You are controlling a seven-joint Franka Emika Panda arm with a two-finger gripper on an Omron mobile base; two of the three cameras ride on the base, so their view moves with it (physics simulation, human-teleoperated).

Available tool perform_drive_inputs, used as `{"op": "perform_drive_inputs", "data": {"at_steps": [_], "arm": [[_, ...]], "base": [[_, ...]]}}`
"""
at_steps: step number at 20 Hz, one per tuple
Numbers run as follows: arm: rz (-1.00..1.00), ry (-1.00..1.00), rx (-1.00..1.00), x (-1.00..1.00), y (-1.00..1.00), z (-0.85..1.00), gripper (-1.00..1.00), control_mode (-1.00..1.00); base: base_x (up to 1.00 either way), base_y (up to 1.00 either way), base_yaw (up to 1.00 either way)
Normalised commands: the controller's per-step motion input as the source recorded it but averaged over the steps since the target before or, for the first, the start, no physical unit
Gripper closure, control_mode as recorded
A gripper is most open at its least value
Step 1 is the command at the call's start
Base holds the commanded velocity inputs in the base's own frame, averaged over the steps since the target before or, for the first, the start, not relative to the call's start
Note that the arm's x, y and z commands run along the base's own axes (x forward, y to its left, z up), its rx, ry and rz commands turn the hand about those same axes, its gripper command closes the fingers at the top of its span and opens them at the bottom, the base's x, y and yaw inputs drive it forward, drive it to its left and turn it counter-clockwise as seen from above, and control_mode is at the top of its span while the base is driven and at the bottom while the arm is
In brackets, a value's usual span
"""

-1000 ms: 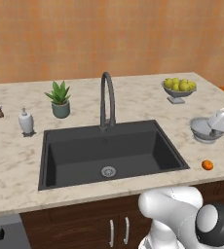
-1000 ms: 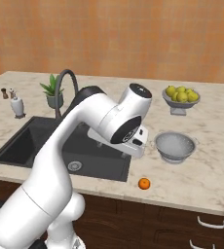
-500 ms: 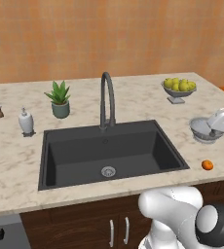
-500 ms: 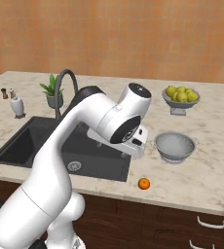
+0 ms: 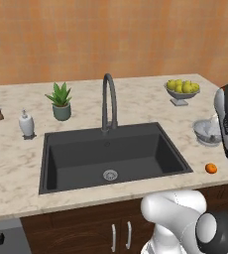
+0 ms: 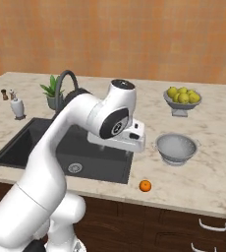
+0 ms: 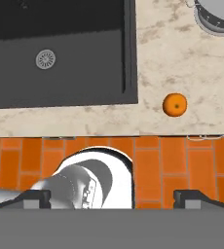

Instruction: Put the colander in the sink, put the tangerine in the colander, and turn on the sink faucet and pour water over the colander.

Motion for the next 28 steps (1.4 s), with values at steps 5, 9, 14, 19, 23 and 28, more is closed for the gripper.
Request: {"op": "perform_drive_inputs", "data": {"at_steps": [5, 9, 14, 19, 23, 28], "arm": [[0.15, -0.03, -0.26, 0.4, -0.01, -0.15, -1.0, -1.0], [0.18, 0.01, -0.08, 0.58, -0.23, -0.14, -1.0, -1.0], [0.16, 0.18, -0.03, 0.7, -0.45, -0.18, -1.0, -1.0], [0.0, 0.18, -0.03, 0.79, -0.41, -0.2, -1.0, -1.0], [0.0, 0.08, 0.0, 0.63, -0.35, -0.24, -1.0, -1.0], [0.0, 0.0, 0.02, 0.6, -0.32, -0.28, -1.0, -1.0]], "base": [[0.0, 0.0, 0.0], [0.0, 0.0, 0.0], [0.0, 0.0, 0.0], [0.0, 0.0, 0.0], [0.0, 0.0, 0.0], [0.0, 0.0, 0.0]]}}
